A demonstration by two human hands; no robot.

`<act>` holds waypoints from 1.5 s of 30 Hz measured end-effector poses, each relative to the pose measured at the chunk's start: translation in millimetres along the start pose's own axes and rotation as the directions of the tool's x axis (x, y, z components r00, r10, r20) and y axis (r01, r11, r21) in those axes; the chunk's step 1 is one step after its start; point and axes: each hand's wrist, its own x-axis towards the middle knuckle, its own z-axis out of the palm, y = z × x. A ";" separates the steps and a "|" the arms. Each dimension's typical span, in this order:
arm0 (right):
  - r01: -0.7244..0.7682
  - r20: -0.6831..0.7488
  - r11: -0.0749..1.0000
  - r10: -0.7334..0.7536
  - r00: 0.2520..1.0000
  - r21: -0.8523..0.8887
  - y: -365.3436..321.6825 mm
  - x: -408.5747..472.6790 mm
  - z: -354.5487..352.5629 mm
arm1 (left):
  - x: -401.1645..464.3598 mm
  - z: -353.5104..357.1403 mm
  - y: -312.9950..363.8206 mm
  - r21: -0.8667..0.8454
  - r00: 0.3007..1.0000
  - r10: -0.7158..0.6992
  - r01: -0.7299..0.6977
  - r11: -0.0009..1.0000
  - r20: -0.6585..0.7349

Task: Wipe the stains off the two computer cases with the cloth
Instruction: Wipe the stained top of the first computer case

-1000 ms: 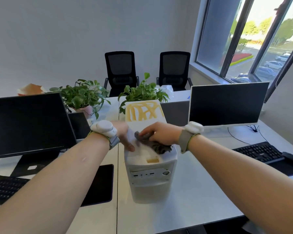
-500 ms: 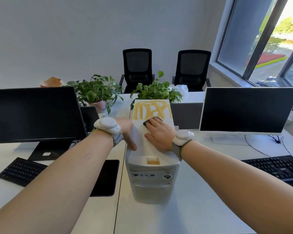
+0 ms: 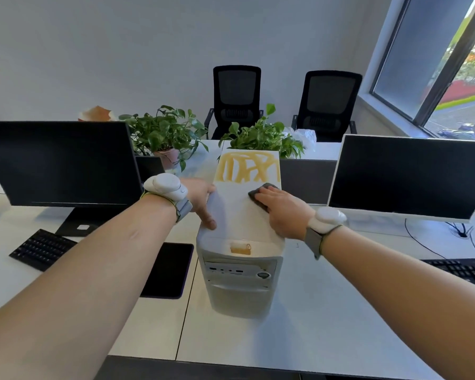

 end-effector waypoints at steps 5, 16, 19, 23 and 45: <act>0.010 -0.034 0.999 -0.009 0.999 0.035 -45.2 31.5 5.5 | 1.6 -3.9 -4.3 -0.018 1.000 0.024 -0.024 1.000 0.014; -0.212 -0.167 0.967 0.234 0.958 0.139 -56.0 56.9 11.0 | 29.2 -27.1 -33.6 -0.082 0.980 0.047 -0.064 0.995 -0.191; -0.321 -0.063 0.946 0.323 0.944 0.037 -67.7 76.4 -0.9 | 39.7 -30.8 -41.7 -0.090 0.993 0.042 -0.052 0.995 -0.111; -0.378 -0.014 0.926 0.378 0.926 0.006 -74.3 106.9 -32.4 | 78.0 -22.5 -53.3 -0.086 0.991 0.088 -0.097 0.992 -0.101; -0.120 0.135 0.955 0.160 0.978 -0.270 -22.5 254.6 -52.9 | 93.2 -41.1 -55.2 -0.253 0.997 -0.080 0.083 0.964 0.022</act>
